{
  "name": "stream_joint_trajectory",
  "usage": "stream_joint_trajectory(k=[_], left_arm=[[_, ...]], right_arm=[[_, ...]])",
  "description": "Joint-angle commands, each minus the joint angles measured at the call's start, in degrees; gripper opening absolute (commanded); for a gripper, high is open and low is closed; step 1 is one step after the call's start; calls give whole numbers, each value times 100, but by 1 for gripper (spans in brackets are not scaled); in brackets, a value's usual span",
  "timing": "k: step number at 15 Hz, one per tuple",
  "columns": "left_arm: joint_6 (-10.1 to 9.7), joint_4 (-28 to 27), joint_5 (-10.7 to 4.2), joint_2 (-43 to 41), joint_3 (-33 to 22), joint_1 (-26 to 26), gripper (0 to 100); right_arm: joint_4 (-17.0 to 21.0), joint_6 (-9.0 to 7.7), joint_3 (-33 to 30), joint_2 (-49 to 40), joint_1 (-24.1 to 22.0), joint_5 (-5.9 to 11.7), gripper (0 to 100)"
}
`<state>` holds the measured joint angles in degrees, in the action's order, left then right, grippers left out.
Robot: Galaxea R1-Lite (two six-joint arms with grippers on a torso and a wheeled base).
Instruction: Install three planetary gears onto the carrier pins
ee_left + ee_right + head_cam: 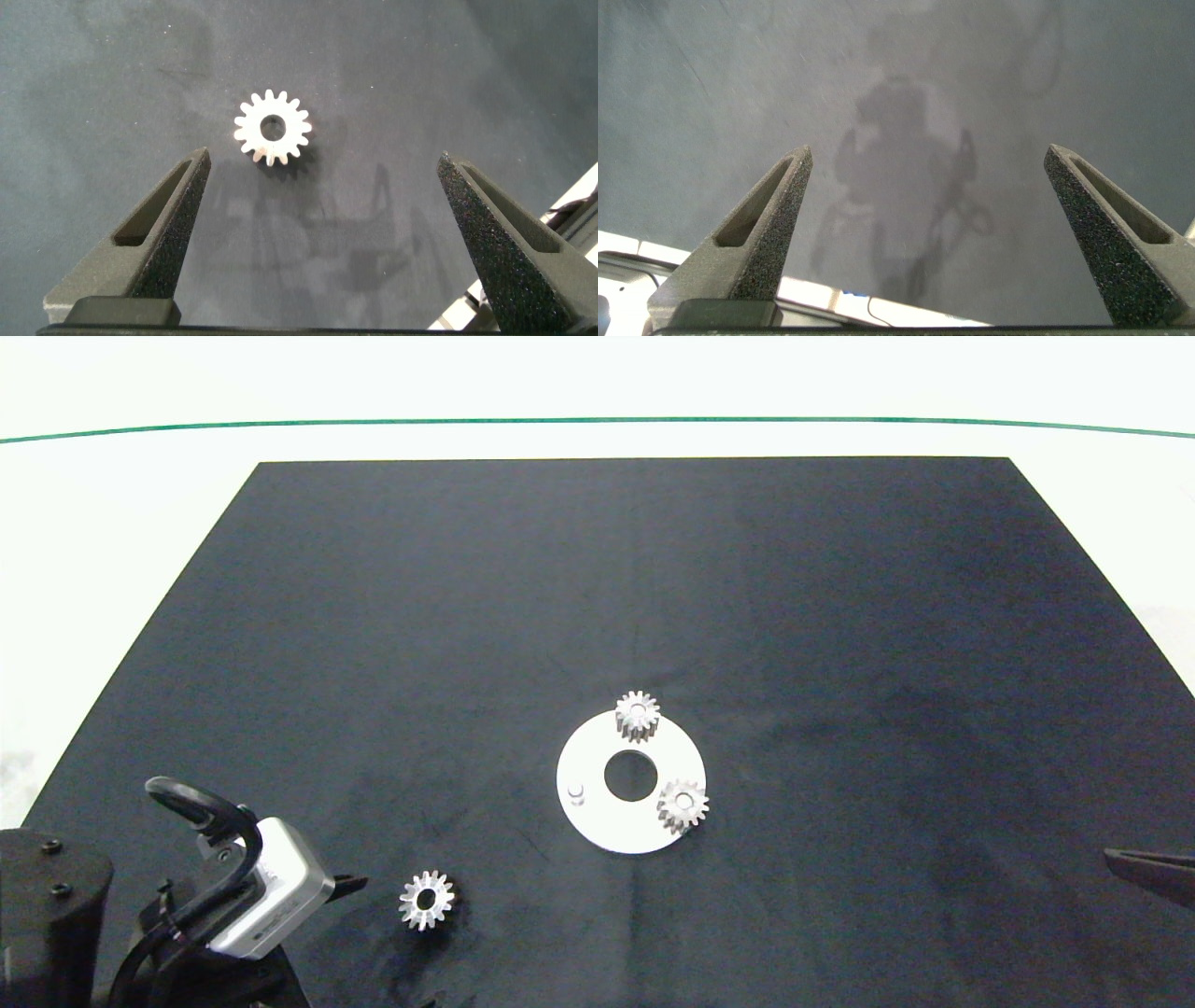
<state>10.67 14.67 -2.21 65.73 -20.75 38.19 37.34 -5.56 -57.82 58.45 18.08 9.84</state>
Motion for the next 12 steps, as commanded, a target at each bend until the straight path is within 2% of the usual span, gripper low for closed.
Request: stream_joint_trajectory(k=[1, 4, 7, 12], left_arm=[[6, 142, -263, 326, 9, -22, 100], [6, 537, -676, 581, 124, -31, 100], [-3, 713, -693, 590, 387, -31, 100], [-38, 748, -693, 643, 422, -49, 100]], right_arm=[[45, -7, 34, -273, -32, 9, 100], [54, -7, 69, -282, -32, -8, 100], [54, -7, 69, -273, -32, -8, 100], [45, 2, 148, -273, -24, -35, 100]])
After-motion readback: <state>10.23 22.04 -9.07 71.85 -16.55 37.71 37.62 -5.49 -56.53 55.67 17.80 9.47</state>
